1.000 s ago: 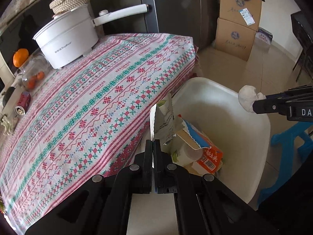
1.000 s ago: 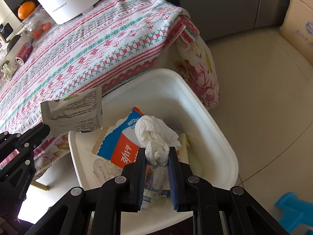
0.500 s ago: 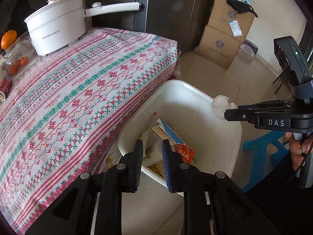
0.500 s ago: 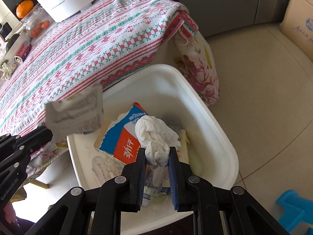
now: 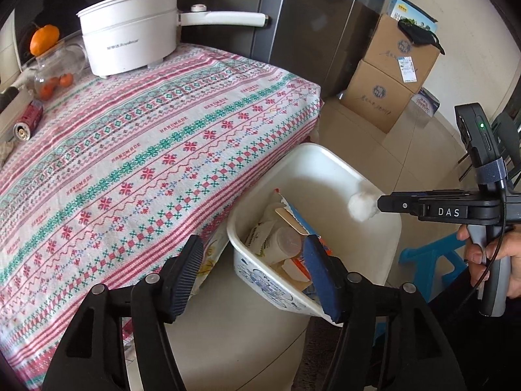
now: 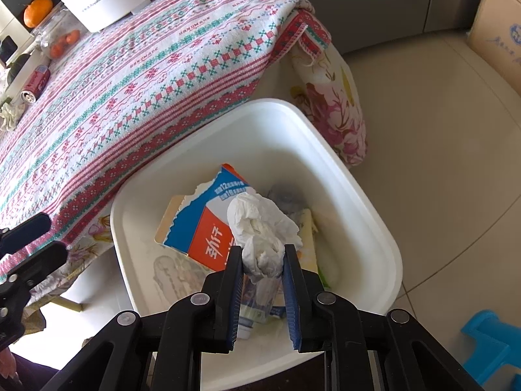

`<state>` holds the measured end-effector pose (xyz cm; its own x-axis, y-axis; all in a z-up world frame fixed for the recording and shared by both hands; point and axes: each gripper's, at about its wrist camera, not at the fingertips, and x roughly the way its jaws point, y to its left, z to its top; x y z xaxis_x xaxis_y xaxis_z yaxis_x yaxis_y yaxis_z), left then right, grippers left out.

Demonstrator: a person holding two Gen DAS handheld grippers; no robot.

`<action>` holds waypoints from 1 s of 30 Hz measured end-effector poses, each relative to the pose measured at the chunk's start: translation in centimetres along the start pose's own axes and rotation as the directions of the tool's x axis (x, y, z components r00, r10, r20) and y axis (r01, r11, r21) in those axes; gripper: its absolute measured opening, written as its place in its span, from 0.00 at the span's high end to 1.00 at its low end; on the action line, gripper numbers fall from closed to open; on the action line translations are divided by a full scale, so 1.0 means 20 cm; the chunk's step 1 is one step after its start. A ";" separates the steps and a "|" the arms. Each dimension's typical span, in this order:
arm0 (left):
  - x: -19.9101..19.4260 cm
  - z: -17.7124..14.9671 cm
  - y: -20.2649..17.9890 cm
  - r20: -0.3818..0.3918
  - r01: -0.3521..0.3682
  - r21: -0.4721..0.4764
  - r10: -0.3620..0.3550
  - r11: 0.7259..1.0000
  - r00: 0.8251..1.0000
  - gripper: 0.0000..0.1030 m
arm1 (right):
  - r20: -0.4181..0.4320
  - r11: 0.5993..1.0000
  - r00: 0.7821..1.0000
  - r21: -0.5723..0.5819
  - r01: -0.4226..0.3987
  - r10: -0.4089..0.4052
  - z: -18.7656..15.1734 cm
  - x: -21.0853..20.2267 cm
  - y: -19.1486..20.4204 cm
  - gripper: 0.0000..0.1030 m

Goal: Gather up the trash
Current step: 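Open both grippers to drop the paper wrapper and tissue into the bin, then move both empty grippers back over the table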

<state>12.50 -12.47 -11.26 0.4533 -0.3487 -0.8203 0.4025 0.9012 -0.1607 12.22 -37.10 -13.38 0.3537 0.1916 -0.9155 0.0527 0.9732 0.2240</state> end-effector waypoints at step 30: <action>-0.40 -0.14 0.89 0.013 -0.203 -0.366 0.223 0.908 0.975 0.18 | 0.029 0.998 1.000 -0.068 0.008 -0.006 0.12 -0.02 0.39 0.31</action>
<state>13.91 7.14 -9.07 0.5416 -0.1426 -0.8285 -0.0173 0.9834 -0.1805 14.77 -29.99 -10.45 0.3800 0.1815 -0.9070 -0.0076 0.9811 0.1932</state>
